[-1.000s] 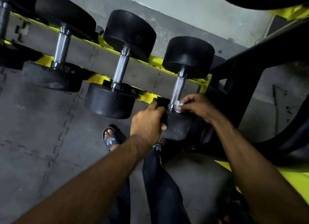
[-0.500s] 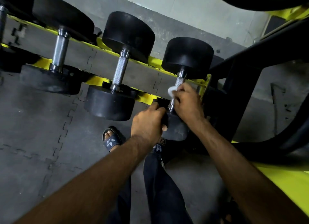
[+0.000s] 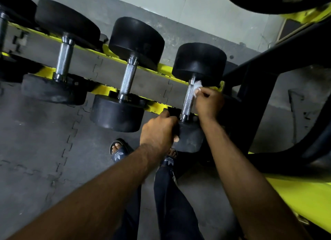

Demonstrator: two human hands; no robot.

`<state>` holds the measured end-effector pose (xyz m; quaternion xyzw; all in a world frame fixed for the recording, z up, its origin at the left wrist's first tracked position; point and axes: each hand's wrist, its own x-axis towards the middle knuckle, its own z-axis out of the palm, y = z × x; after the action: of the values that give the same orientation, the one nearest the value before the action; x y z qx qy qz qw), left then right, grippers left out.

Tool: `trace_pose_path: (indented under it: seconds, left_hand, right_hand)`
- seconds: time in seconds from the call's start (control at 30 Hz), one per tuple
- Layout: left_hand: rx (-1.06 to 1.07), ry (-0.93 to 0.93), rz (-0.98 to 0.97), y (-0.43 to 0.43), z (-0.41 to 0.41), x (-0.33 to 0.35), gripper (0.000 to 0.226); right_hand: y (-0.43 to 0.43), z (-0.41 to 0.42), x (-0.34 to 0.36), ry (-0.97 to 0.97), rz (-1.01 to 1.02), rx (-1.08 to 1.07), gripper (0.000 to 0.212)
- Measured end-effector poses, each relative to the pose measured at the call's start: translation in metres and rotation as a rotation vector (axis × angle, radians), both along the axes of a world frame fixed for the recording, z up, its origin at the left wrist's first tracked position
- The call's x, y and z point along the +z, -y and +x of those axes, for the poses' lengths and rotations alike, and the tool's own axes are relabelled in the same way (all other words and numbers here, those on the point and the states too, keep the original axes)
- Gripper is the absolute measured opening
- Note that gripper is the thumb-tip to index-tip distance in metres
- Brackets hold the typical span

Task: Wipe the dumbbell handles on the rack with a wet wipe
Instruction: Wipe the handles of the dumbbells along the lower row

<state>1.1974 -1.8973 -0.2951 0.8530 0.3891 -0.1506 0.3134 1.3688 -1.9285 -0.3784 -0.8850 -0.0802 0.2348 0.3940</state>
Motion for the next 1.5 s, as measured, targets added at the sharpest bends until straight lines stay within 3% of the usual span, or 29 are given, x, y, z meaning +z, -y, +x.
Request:
trace_pose_path:
  seconds: [0.03,0.1,0.2,0.3,0.37,0.57,0.67,0.73,0.8,0.9,1.13,1.23,1.33,1.5]
  left_hand:
    - [0.0,0.002,-0.002,0.0,0.0,0.0,0.027]
    - [-0.006,0.004,0.001,0.0,-0.002,-0.001,0.029]
    - [-0.013,0.015,0.017,0.0,-0.003,-0.001,0.03]
    - [-0.013,0.026,0.026,0.001,-0.002,0.001,0.03]
    - [-0.013,0.029,0.034,0.002,-0.002,0.002,0.029]
    - [-0.023,0.014,0.025,0.002,-0.001,0.003,0.03]
    - [-0.028,0.013,0.021,0.002,-0.002,0.002,0.028]
    - [-0.023,0.019,0.023,0.002,-0.002,0.001,0.026]
    - [-0.017,0.018,0.026,0.002,-0.002,0.0,0.024]
    - [-0.007,0.014,0.028,0.003,-0.002,-0.001,0.024]
    - [-0.011,0.013,0.031,0.004,-0.004,-0.003,0.028]
    - [-0.005,0.006,0.02,0.003,-0.003,-0.002,0.027]
    - [-0.008,0.0,0.023,0.003,-0.003,-0.003,0.028]
    - [-0.008,0.003,0.044,0.004,-0.004,-0.005,0.033]
  right_hand:
    - [-0.009,0.006,-0.001,-0.158,0.071,-0.149,0.005]
    - [-0.023,0.022,-0.006,-0.459,0.138,-0.347,0.018]
    - [-0.028,0.031,-0.013,-0.808,0.209,-0.407,0.02]
    - [-0.026,0.029,-0.009,-0.961,0.338,-0.471,0.025]
    - [-0.025,0.029,-0.005,-0.953,0.417,-0.526,0.023]
    - [-0.024,0.014,-0.006,-0.736,0.479,-0.639,0.017]
    - [-0.028,0.004,-0.006,-0.44,0.468,-0.579,0.015]
    - [-0.024,-0.006,-0.008,-0.06,0.363,-0.375,0.01]
    - [-0.019,-0.014,-0.009,0.336,0.202,0.006,0.014]
    - [-0.021,-0.012,-0.01,0.671,-0.054,0.518,0.028]
    - [-0.014,-0.024,0.024,0.821,-0.555,1.057,0.017]
    - [-0.019,-0.029,0.042,0.688,-0.715,1.341,0.017]
    - [-0.031,-0.024,0.037,0.692,-0.743,1.389,0.021]
    - [-0.034,-0.014,0.022,0.622,-0.56,1.143,0.015]
